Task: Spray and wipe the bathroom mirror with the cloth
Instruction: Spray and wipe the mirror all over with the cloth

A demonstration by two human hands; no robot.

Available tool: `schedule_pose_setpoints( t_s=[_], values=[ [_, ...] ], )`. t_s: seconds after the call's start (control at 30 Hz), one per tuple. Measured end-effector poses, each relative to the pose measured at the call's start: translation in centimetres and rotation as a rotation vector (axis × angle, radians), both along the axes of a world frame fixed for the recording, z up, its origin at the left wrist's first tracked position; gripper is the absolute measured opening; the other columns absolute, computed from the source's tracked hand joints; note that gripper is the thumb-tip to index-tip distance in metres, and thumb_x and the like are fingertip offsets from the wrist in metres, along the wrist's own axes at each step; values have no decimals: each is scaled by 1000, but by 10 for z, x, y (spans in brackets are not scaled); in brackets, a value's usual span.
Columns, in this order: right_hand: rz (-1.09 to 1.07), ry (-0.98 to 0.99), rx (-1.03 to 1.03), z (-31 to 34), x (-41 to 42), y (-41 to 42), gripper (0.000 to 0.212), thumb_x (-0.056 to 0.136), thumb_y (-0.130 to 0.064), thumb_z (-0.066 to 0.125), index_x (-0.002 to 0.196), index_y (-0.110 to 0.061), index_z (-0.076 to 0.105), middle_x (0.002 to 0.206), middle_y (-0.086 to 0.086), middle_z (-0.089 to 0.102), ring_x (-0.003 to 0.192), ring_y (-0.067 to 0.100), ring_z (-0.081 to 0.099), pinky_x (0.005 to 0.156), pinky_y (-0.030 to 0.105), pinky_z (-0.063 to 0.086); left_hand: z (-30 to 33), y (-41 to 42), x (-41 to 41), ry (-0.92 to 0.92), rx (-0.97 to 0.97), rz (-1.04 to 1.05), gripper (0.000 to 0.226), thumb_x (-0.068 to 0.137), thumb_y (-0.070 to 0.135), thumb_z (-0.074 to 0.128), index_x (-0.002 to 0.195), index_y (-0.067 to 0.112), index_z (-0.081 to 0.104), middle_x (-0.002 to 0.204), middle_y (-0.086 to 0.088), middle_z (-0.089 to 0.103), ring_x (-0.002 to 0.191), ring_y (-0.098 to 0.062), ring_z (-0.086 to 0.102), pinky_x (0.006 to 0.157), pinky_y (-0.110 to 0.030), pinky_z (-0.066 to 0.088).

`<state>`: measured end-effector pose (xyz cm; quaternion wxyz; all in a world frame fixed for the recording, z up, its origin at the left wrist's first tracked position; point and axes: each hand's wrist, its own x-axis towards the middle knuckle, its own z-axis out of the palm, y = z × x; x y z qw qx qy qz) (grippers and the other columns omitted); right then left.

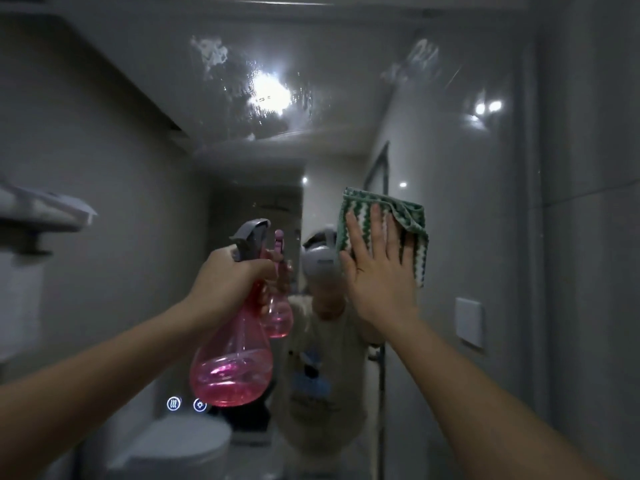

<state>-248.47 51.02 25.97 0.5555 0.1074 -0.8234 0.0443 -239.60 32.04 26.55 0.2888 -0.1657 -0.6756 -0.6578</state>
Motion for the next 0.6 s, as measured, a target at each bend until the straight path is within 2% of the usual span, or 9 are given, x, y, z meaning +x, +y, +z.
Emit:
schedule_pose_setpoints(
  t_s=[0.1,0.17,0.33,0.43,0.47,0.53,0.57,0.6],
  values=[
    [2,80,-46,-38,-1,-21,60,96,-44,21,152,-22,23,158,11,16,144,26,9,112,46,6,-7,-7,3,-18,42,-4,22,77,-11,50,60,3,51,38,-7,42,31,-18,39,36,-21,37],
    [6,80,7,-65,-2,-35,58,95,-42,27,149,-21,32,155,13,27,141,28,20,110,48,12,-13,-18,6,-31,79,10,22,78,-11,50,60,2,50,37,-7,41,30,-18,39,35,-22,36],
    [81,1,146,-110,0,-87,62,92,-40,32,151,-21,24,155,8,25,140,25,25,103,50,27,-32,-58,15,-41,103,75,24,79,-14,48,61,2,46,37,-8,39,27,-17,38,31,-19,33],
    [150,-51,241,-107,3,-125,67,92,-43,30,153,-23,13,157,5,21,135,23,29,97,50,42,-41,-89,18,-36,91,123,19,78,-14,48,65,-1,47,36,-11,38,27,-19,37,32,-19,32],
    [170,-68,274,-98,2,-136,66,92,-44,30,153,-24,17,157,5,23,132,22,31,96,49,44,-43,-99,19,-33,81,137,17,78,-14,49,66,-1,48,35,-10,38,27,-20,37,33,-20,33],
    [191,-81,320,-69,3,-157,59,90,-45,30,147,-29,34,153,2,32,125,22,39,97,49,44,-43,-118,20,-20,65,147,10,76,-12,52,72,-3,52,35,-8,40,30,-20,38,39,-23,35],
    [173,-67,359,-50,4,-167,57,91,-46,28,146,-32,35,155,1,29,125,23,42,101,49,40,-41,-125,21,-9,57,147,6,74,-9,56,76,-4,54,36,-6,41,31,-20,38,42,-24,35],
    [147,-46,417,-29,4,-176,56,94,-47,24,149,-35,25,158,-1,14,131,26,41,108,50,31,-38,-131,21,7,50,151,9,71,-6,60,79,-4,56,36,-5,43,31,-20,39,43,-25,35]
  ],
)
